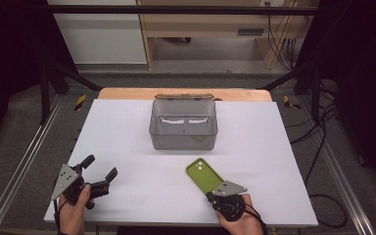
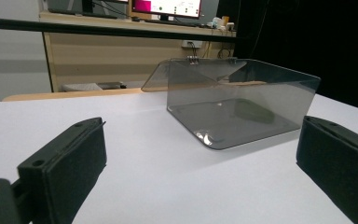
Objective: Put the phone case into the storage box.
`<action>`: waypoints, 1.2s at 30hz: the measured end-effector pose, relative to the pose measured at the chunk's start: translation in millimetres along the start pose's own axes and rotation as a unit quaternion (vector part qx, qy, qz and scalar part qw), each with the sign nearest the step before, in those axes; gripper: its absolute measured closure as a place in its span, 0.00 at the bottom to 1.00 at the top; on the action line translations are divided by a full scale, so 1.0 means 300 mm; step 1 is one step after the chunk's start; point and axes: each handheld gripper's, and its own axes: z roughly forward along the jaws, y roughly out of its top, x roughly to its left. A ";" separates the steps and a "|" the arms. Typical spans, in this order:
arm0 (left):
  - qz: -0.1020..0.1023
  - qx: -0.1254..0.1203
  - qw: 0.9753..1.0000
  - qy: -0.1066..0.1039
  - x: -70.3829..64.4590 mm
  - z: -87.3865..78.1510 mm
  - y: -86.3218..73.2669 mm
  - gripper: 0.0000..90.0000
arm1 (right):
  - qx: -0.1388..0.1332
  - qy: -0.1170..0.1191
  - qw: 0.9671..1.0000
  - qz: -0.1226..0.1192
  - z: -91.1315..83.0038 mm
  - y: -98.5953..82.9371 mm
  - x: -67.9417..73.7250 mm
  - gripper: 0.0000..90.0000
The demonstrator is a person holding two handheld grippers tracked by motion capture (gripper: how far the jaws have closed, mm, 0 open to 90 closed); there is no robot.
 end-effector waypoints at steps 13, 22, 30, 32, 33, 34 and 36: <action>-0.004 0.014 1.000 -0.014 -0.039 -0.004 0.027 0.01 | -0.149 0.026 0.989 0.001 -0.088 0.062 0.003 0.98; 0.016 0.020 0.999 -0.033 -0.136 0.028 0.084 0.01 | -0.233 0.013 0.972 -0.014 -0.149 0.126 0.007 0.98; 0.025 0.021 0.998 -0.047 -0.204 0.132 0.134 0.01 | -0.253 0.013 0.967 -0.020 -0.096 0.219 -0.010 0.98; 0.021 0.018 0.999 -0.044 -0.209 0.161 0.151 0.01 | -0.264 0.018 0.964 -0.009 -0.066 0.252 -0.012 0.98; 0.019 0.014 0.999 -0.042 -0.212 0.186 0.170 0.01 | -0.266 0.022 0.964 -0.005 -0.057 0.262 -0.012 0.98; 0.019 0.011 0.999 -0.041 -0.214 0.196 0.179 0.01 | -0.268 0.023 0.963 -0.007 -0.048 0.272 -0.011 0.98; 0.011 0.000 0.999 -0.040 -0.218 0.215 0.199 0.01 | -0.276 0.026 0.961 -0.005 -0.031 0.293 -0.005 0.98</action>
